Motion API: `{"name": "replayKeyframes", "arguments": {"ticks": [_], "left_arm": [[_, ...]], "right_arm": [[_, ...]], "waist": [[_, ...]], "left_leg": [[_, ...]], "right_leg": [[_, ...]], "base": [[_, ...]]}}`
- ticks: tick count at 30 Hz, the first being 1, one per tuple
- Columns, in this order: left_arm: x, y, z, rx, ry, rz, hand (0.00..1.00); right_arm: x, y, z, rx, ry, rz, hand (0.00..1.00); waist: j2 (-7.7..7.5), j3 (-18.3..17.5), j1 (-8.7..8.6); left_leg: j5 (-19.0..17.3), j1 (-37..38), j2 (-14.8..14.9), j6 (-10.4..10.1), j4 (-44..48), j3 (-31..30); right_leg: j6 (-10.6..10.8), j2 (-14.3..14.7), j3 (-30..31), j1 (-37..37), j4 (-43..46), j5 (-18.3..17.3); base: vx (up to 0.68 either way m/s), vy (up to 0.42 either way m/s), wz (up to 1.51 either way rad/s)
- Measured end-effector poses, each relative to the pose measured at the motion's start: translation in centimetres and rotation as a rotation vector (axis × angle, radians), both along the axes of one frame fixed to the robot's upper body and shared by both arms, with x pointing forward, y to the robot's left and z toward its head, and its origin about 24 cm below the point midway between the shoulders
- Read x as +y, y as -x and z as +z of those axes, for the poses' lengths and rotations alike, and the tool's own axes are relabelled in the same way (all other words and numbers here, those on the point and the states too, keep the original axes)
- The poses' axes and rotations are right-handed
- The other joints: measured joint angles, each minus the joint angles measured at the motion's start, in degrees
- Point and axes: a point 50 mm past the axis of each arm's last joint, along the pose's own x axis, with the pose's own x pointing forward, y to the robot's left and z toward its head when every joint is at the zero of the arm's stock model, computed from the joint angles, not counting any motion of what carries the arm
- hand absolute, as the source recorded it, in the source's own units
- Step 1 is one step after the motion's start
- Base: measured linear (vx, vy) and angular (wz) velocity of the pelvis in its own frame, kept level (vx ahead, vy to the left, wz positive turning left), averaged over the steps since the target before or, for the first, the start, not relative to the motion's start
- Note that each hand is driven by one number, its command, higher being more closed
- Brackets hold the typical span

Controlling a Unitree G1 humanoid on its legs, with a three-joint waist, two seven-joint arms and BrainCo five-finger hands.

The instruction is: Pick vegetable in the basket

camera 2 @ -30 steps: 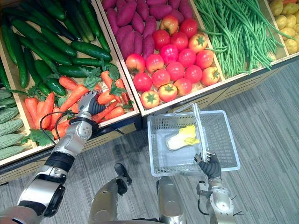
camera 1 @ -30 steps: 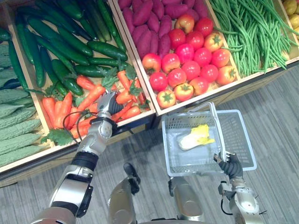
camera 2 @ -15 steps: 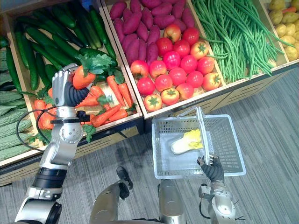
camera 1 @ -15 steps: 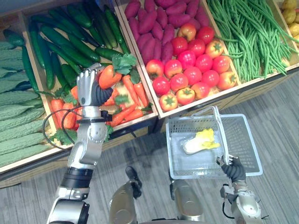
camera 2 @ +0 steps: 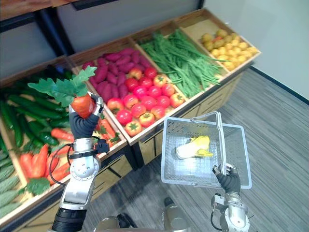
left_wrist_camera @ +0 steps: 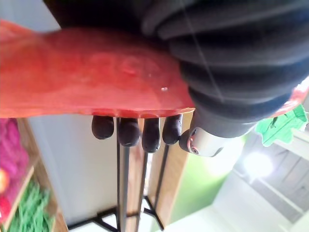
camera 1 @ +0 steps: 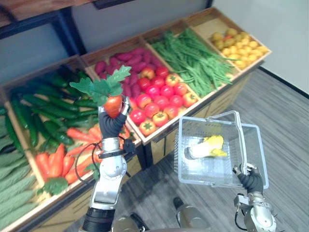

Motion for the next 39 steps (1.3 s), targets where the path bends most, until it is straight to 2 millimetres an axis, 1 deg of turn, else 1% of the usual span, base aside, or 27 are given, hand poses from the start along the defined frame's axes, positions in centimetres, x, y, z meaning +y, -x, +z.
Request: {"name": "replayKeyframes", "arguments": {"ticks": [1, 2, 3, 4, 6, 7, 8, 9, 10, 11, 12, 13, 14, 15, 16, 17, 18, 20, 21, 22, 23, 24, 26, 29, 36, 37, 39], "left_arm": [[-0.5, 0.0, -0.2, 0.011, 0.008, -0.034, 1.0], [-0.8, 0.0, -0.4, 0.02, 0.008, -0.05, 1.0], [-1.6, -0.3, -1.1, 0.053, 0.008, -0.092, 1.0], [-2.4, -0.6, -1.8, 0.088, 0.002, -0.123, 1.0], [-3.7, -1.0, -2.5, 0.124, -0.01, -0.177, 1.0], [-4.8, -1.2, -2.9, 0.145, -0.017, -0.216, 1.0], [-6.2, -1.5, -3.5, 0.178, -0.028, -0.273, 1.0], [-6.8, -1.5, -3.7, 0.186, -0.037, -0.3, 1.0], [-7.6, -1.4, -3.9, 0.197, -0.049, -0.338, 1.0], [-8.2, -1.4, -4.1, 0.208, -0.066, -0.37, 1.0], [-8.4, -1.4, -4.3, 0.216, -0.073, -0.379, 1.0], [-8.5, -1.5, -4.8, 0.237, -0.082, -0.382, 1.0], [-8.5, -1.5, -5.1, 0.248, -0.085, -0.381, 1.0], [-8.5, -1.6, -5.5, 0.264, -0.093, -0.378, 1.0], [-8.6, -1.5, -5.9, 0.28, -0.1, -0.38, 1.0], [-8.7, -1.5, -6.2, 0.291, -0.107, -0.383, 1.0], [-8.9, -1.4, -6.6, 0.31, -0.116, -0.391, 1.0], [-9.1, -1.4, -6.9, 0.324, -0.122, -0.395, 1.0], [-9.0, -1.4, -6.9, 0.323, -0.121, -0.392, 1.0], [-9.1, -1.4, -6.8, 0.321, -0.114, -0.386, 1.0], [-8.9, -1.4, -7.5, 0.348, -0.123, -0.377, 1.0], [-8.9, -1.5, -7.7, 0.36, -0.13, -0.376, 1.0], [-9.3, -1.4, -8.0, 0.372, -0.142, -0.389, 1.0], [-10.0, -1.1, -8.5, 0.39, -0.168, -0.423, 1.0], [-10.7, -1.4, -9.6, 0.419, -0.245, -0.449, 1.0], [-10.6, -1.5, -9.9, 0.423, -0.256, -0.447, 0.0], [-10.5, -1.8, -10.2, 0.425, -0.282, -0.43, 0.0]], "right_arm": [[0.5, -0.6, 0.1, -0.013, -0.004, 0.01, 1.0], [0.7, -1.0, 0.2, -0.018, -0.001, 0.019, 1.0], [1.0, -1.7, 0.2, -0.023, 0.007, 0.034, 1.0], [1.4, -2.7, 0.3, -0.026, 0.025, 0.067, 1.0], [1.6, -4.0, 0.5, -0.035, 0.053, 0.1, 1.0], [1.6, -4.6, 0.7, -0.038, 0.074, 0.118, 1.0], [1.7, -5.2, 0.8, -0.031, 0.101, 0.154, 1.0], [1.8, -5.3, 0.8, -0.028, 0.108, 0.165, 1.0], [2.1, -5.5, 0.6, -0.022, 0.118, 0.186, 1.0], [2.6, -5.6, 0.5, -0.016, 0.12, 0.204, 1.0], [2.7, -5.6, 0.4, -0.014, 0.12, 0.212, 1.0], [3.5, -5.7, 0.3, -0.009, 0.118, 0.244, 1.0], [3.8, -5.8, 0.3, -0.01, 0.118, 0.259, 1.0], [4.2, -6.0, 0.4, -0.018, 0.118, 0.272, 1.0], [4.8, -6.3, 0.5, -0.024, 0.114, 0.287, 1.0], [5.0, -6.3, 0.4, -0.022, 0.112, 0.296, 1.0], [5.4, -6.2, 0.3, -0.019, 0.11, 0.31, 1.0], [6.2, -6.5, 0.5, -0.027, 0.108, 0.344, 1.0], [6.5, -6.6, 0.6, -0.032, 0.109, 0.357, 1.0], [7.0, -6.9, 0.8, -0.042, 0.117, 0.388, 1.0], [7.6, -6.9, 0.6, -0.036, 0.113, 0.416, 1.0], [8.4, -6.9, 0.8, -0.049, 0.091, 0.44, 1.0], [9.2, -7.0, 0.9, -0.058, 0.065, 0.484, 1.0], [10.1, -6.8, 0.7, -0.051, 0.028, 0.538, 1.0], [11.1, -6.7, 0.5, -0.042, -0.066, 0.582, 1.0], [11.2, -6.7, 0.4, -0.028, -0.083, 0.583, 1.0], [11.2, -6.7, 0.2, -0.014, -0.104, 0.581, 1.0]], "waist": [[-0.32, -0.2, -0.24], [-0.32, -0.3, -0.3], [-0.11, -0.4, -0.41], [0.35, -0.9, -0.47], [1.13, -1.5, -1.09], [1.83, -1.5, -1.99], [3.06, -1.5, -1.9], [3.57, -1.5, -1.82], [4.05, -1.6, -1.87], [3.92, -1.5, -1.93], [3.88, -1.5, -1.86], [3.73, -1.4, -1.69], [3.5, -1.2, -1.58], [3.8, -1.4, -1.56], [3.63, -1.3, -1.23], [3.61, -1.3, -1.03], [3.52, -1.2, -0.46], [3.58, -1.2, 0.32], [3.78, -1.3, 0.55], [5.26, -1.2, 1.26], [5.27, -1.6, 1.64], [4.54, -1.7, 1.09], [3.19, -1.6, 1.3], [3.31, -1.7, 1.36], [3.25, -1.7, 1.38], [3.25, -1.7, 1.46], [3.25, -1.7, 1.37]], "left_leg": [[0.0, 1.7, 0.4, 0.0, -0.3, 3.5], [0.0, 2.7, 0.3, 0.0, -0.7, 5.1], [0.4, 4.9, 0.1, -0.8, -2.0, 8.1], [1.1, 6.3, -0.5, -1.8, -3.3, 10.4], [2.3, 7.4, -0.4, -3.5, -4.1, 12.7], [2.9, 7.9, -0.1, -4.1, -4.7, 12.9], [3.3, 10.3, 0.9, -4.8, -5.2, 13.4], [3.4, 11.3, 1.8, -4.8, -4.6, 13.5], [4.5, 12.5, 4.0, -3.7, -1.7, 12.7], [7.1, 12.6, 6.3, 0.2, 3.4, 9.1], [9.1, 12.2, 7.3, 2.2, 6.2, 6.5], [11.8, 10.5, 7.9, 3.8, 10.9, -1.4], [10.4, 8.9, 6.9, 2.4, 12.4, -6.3], [6.0, 5.3, 3.1, 0.2, 13.0, -15.0], [2.4, 3.0, -1.6, 0.5, 11.4, -21.6], [1.1, 2.0, -3.8, 0.7, 9.8, -24.4], [-0.4, 0.5, -8.3, 0.8, 5.5, -29.3], [-0.3, -2.2, -14.9, 0.5, -3.4, -38.9], [0.4, -2.6, -16.5, -0.6, -6.7, -41.4], [5.5, -3.2, -17.0, -2.5, -13.1, -45.7], [6.6, -2.5, -16.9, -0.7, -12.9, -44.8], [6.4, -1.7, -17.6, -0.5, -14.4, -44.3], [7.0, 0.1, -19.3, 0.2, -18.2, -41.7], [7.8, 1.9, -21.1, 1.5, -21.7, -39.8], [8.3, 3.9, -21.7, 2.3, -24.0, -39.6], [8.3, 4.2, -21.7, 2.3, -24.1, -39.8], [8.3, 4.5, -21.7, 2.3, -24.6, -39.8]], "right_leg": [[-2.1, -4.4, -10.7, -1.6, 0.8, 0.9], [-3.6, -7.0, -16.9, -2.1, 1.4, 1.2], [-6.3, -12.3, -29.0, -1.9, 2.3, 1.4], [-9.4, -15.5, -38.2, -1.7, 2.6, 3.7], [-6.9, -15.5, -41.3, -2.1, 2.4, 6.1], [-5.1, -14.2, -39.9, -2.4, 1.9, 6.3], [-4.4, -11.2, -37.1, -2.4, 1.1, 6.3], [-4.5, -9.9, -36.1, -2.2, 0.9, 6.1], [-4.8, -7.4, -33.7, -1.5, 0.4, 5.7], [-5.1, -5.5, -31.2, -0.3, -0.6, 5.5], [-5.2, -4.6, -29.8, 0.5, -1.4, 5.4], [-5.8, -3.0, -26.1, 2.5, -3.6, 5.2], [-6.1, -2.7, -24.8, 3.1, -4.9, 5.4], [-6.5, -2.0, -22.1, 4.0, -6.4, 5.6], [-7.2, -1.4, -19.0, 5.1, -7.5, 6.1], [-7.4, -1.2, -17.8, 5.9, -8.1, 6.2], [-7.4, -1.1, -15.3, 7.2, -8.9, 6.3], [-6.6, -1.0, -11.1, 8.6, -9.8, 6.6], [-6.0, -0.6, -9.8, 8.6, -10.1, 6.9], [-4.3, 1.3, -7.3, 9.1, -11.3, 8.0], [-3.0, 2.0, -4.2, 10.7, -14.0, 9.3], [-2.1, 1.1, -3.5, 11.4, -15.9, 9.9], [-1.1, -0.6, -0.9, 10.9, -17.8, 11.0], [0.3, -2.2, 0.9, 11.0, -19.4, 11.5], [0.5, -2.5, 0.9, 12.0, -20.8, 11.6], [0.5, -2.5, 0.9, 12.2, -20.8, 11.6], [0.5, -2.5, 0.9, 12.3, -20.8, 11.6]], "base": [[0.0, 0.038, -1.22], [0.04, 0.009, -1.21], [0.07, -0.018, -1.35], [0.07, -0.052, -1.52], [0.1, -0.151, -1.03], [0.15, -0.228, -1.12], [0.13, -0.194, -1.21], [0.14, -0.181, -1.53], [0.15, -0.176, -1.34], [0.15, -0.168, -1.32], [0.15, -0.138, -1.32], [0.12, -0.064, -1.1], [0.14, 0.004, -1.35], [0.12, 0.076, -1.34], [0.12, 0.095, -1.31], [0.13, 0.141, -1.28], [0.1, 0.139, -1.09], [0.06, 0.17, -1.17], [0.03, 0.21, -1.27], [0.04, 0.24, -1.38], [0.08, 0.262, -1.16], [0.09, 0.21, -0.75], [0.09, 0.172, -0.39], [0.11, 0.162, -0.28], [0.1, 0.059, -0.05], [0.03, 0.005, -0.04], [0.01, 0.001, -0.05]]}}
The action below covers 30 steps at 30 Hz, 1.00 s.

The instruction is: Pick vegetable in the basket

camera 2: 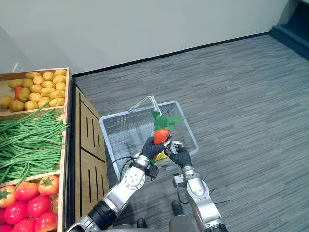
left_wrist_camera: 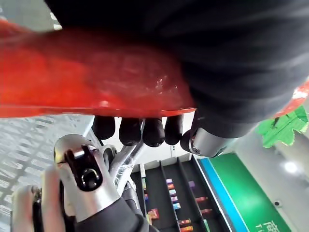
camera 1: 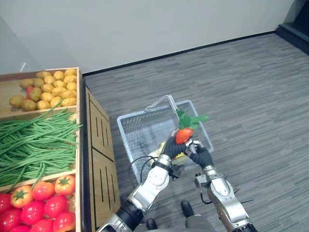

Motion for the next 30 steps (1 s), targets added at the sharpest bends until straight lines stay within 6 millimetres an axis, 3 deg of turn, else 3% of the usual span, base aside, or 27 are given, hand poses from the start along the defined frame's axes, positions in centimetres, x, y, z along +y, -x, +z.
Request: {"name": "replayKeyframes", "arguments": {"ticks": [13, 16, 20, 25, 30], "left_arm": [[1.6, -1.2, -3.0, 0.129, -0.034, 0.096, 0.0], [3.5, -1.5, -4.9, 0.241, -0.046, 0.189, 0.0], [7.0, -0.3, -8.5, 0.435, -0.08, 0.34, 0.0], [9.5, -0.1, -9.1, 0.473, -0.032, 0.454, 0.0], [9.9, 0.0, -8.7, 0.471, 0.055, 0.52, 0.0]], "right_arm": [[1.3, 1.7, -2.3, 0.154, -0.052, 0.084, 1.0], [2.1, 1.9, -2.1, 0.143, -0.062, 0.138, 1.0], [2.7, 2.2, -0.9, 0.078, -0.12, 0.138, 1.0], [2.6, 2.5, -0.3, 0.038, -0.158, 0.111, 1.0], [2.4, 2.7, -0.4, 0.037, -0.159, 0.097, 1.0]], "waist": [[-0.44, -0.1, -0.2], [-0.73, -0.4, -0.88], [-1.65, -0.9, -1.65], [-2.72, -1.7, -1.48], [-3.11, -1.9, -1.5]], "left_leg": [[1.4, 1.1, -0.4, 0.3, -3.5, -0.6], [1.4, 1.1, -0.4, 0.3, -3.5, -0.6], [1.4, 1.1, -0.4, 0.3, -3.8, -0.7], [1.4, 1.1, -0.5, 0.3, -3.9, -0.7], [1.4, 0.9, -0.5, 0.3, -3.9, -0.7]], "right_leg": [[-0.1, -0.5, -0.4, -0.2, -0.9, -0.1], [0.0, -0.5, -0.4, -0.2, -1.0, -0.1], [0.0, -0.5, -0.4, -0.3, -1.3, -0.1], [0.0, -0.5, -0.5, -0.3, -1.3, -0.1], [0.1, -0.6, -0.5, -0.4, -1.3, -0.1]], "base": [[-0.03, -0.011, 0.0], [0.0, 0.0, 0.0], [0.0, 0.0, 0.0], [0.0, 0.0, 0.0], [0.0, 0.0, 0.0]]}}
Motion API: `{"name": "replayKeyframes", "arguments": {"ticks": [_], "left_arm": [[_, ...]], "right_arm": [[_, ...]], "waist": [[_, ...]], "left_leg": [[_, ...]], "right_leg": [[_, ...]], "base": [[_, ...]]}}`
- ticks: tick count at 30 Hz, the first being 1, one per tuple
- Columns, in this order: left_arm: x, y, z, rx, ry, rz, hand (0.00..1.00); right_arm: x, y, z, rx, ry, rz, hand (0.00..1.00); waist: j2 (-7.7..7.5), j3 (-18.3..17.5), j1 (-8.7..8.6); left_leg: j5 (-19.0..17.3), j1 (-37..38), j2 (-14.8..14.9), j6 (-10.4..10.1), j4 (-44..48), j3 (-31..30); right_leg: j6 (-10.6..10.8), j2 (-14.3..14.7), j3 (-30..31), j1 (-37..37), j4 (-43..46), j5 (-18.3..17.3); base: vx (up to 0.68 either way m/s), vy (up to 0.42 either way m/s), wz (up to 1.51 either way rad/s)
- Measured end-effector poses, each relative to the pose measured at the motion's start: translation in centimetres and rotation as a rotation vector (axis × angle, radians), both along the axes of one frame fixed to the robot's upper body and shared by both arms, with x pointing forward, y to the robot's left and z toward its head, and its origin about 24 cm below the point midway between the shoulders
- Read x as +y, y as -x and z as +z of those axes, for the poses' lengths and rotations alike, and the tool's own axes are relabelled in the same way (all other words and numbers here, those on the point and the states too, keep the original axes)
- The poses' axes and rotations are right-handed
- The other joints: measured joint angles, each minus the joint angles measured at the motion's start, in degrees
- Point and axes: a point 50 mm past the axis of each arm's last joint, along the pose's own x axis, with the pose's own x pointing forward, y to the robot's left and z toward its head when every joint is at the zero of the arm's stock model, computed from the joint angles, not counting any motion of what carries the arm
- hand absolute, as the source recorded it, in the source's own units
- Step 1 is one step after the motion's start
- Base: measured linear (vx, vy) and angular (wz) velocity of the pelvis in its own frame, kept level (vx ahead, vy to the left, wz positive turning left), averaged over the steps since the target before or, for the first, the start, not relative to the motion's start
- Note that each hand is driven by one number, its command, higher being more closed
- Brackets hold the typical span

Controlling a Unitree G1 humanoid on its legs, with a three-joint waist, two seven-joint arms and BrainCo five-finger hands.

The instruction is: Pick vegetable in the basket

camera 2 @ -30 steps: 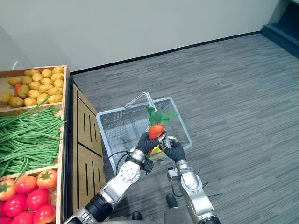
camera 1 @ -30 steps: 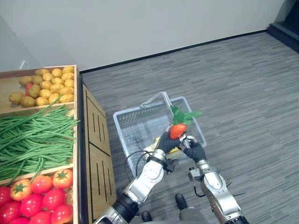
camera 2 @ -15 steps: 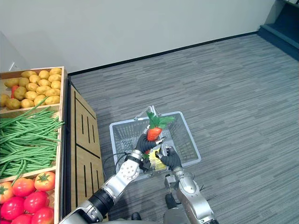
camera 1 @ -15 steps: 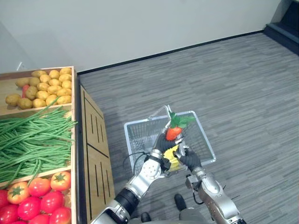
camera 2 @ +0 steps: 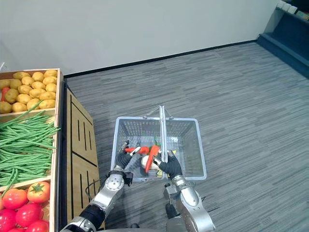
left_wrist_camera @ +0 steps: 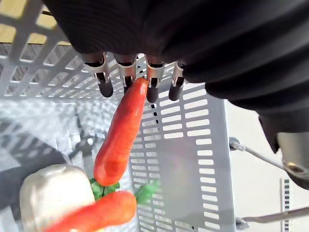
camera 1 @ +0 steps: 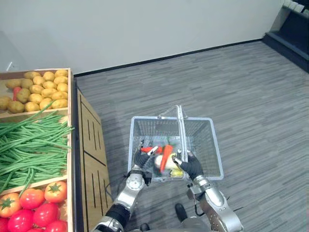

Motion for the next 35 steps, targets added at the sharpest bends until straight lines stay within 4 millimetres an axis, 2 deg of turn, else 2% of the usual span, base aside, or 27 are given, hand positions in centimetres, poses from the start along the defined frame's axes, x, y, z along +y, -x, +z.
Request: {"name": "replayKeyframes", "arguments": {"ticks": [4, 12, 16, 19, 21, 25, 30, 32, 35], "left_arm": [[-0.1, 0.0, 0.1, 0.001, 0.042, 0.016, 0.0], [-1.4, -0.2, 1.2, -0.048, 0.064, -0.102, 0.0], [-1.8, -0.5, 3.0, -0.133, 0.054, -0.161, 0.0], [-1.4, -0.5, 5.8, -0.286, -0.002, -0.218, 0.0], [-1.2, -0.2, 6.9, -0.346, -0.018, -0.239, 0.0], [0.5, 1.2, 7.1, -0.367, -0.002, -0.201, 0.0], [4.4, 3.4, 5.2, -0.275, 0.145, -0.043, 0.0], [6.2, 4.7, 4.1, -0.23, 0.149, 0.03, 0.0], [8.2, 6.2, 2.1, -0.138, 0.116, 0.099, 0.0]], "right_arm": [[0.0, 0.0, 0.1, -0.004, -0.006, -0.004, 1.0], [-1.0, -0.5, 1.0, -0.05, 0.0, -0.056, 1.0], [-1.7, -0.7, 1.1, -0.072, 0.089, -0.093, 1.0], [-3.4, -1.0, 1.2, -0.095, 0.195, -0.159, 1.0], [-4.6, -1.1, 1.2, -0.105, 0.266, -0.199, 1.0], [-6.8, -1.1, 1.3, -0.11, 0.353, -0.28, 1.0], [-9.8, 0.3, 0.6, -0.053, 0.412, -0.405, 1.0], [-11.1, 1.1, -0.4, -0.002, 0.446, -0.446, 1.0], [-12.4, 2.0, -2.2, 0.092, 0.472, -0.483, 1.0]], "waist": [[0.01, 0.0, -0.04], [0.03, 0.0, -0.01], [0.1, -0.1, 0.01], [0.23, -0.1, 0.02], [0.28, -0.2, 0.11], [0.59, -0.4, 0.14], [2.07, -1.5, 0.53], [2.44, -1.8, 1.53], [2.21, -2.2, 1.69]], "left_leg": [[0.0, -0.1, 0.0, 0.0, 0.0, -0.2], [0.0, -0.5, 0.0, 0.0, 0.4, -0.8], [0.0, -0.5, 0.0, 0.0, 0.5, -0.8], [0.0, -0.5, 0.0, 0.0, 0.6, -0.9], [0.0, -0.5, 0.0, 0.0, 0.6, -1.0], [0.0, -0.4, 0.0, 0.0, 0.8, -1.2], [0.0, 0.2, 0.0, 0.0, 0.6, -2.4], [0.0, 0.4, 0.0, 0.0, 0.7, -2.6], [0.1, 0.5, 0.0, -0.1, 0.7, -3.8]], "right_leg": [[0.0, 0.0, -0.3, 0.0, 0.0, 0.0], [0.1, 0.0, -1.0, 0.1, 0.0, -0.1], [0.1, 0.0, -1.0, 0.1, 0.1, -0.1], [0.1, -0.1, -1.1, 0.1, 0.2, -0.1], [0.1, -0.2, -1.2, 0.2, 0.2, -0.1], [0.1, -0.2, -1.4, 0.5, 0.2, -0.1], [0.3, 0.0, -2.8, 1.5, 0.2, -0.4], [0.3, 0.0, -3.0, 1.9, 0.2, -0.4], [0.1, -0.2, -4.4, 2.5, 0.2, -0.6]], "base": [[0.0, -0.012, 0.02], [0.0, -0.011, 0.04], [0.0, 0.0, 0.0], [0.0, 0.0, 0.0], [0.0, -0.006, 0.02], [-0.01, -0.011, 0.02], [-0.01, -0.026, 0.11], [-0.03, -0.033, 0.05], [-0.03, -0.028, 0.17]]}}
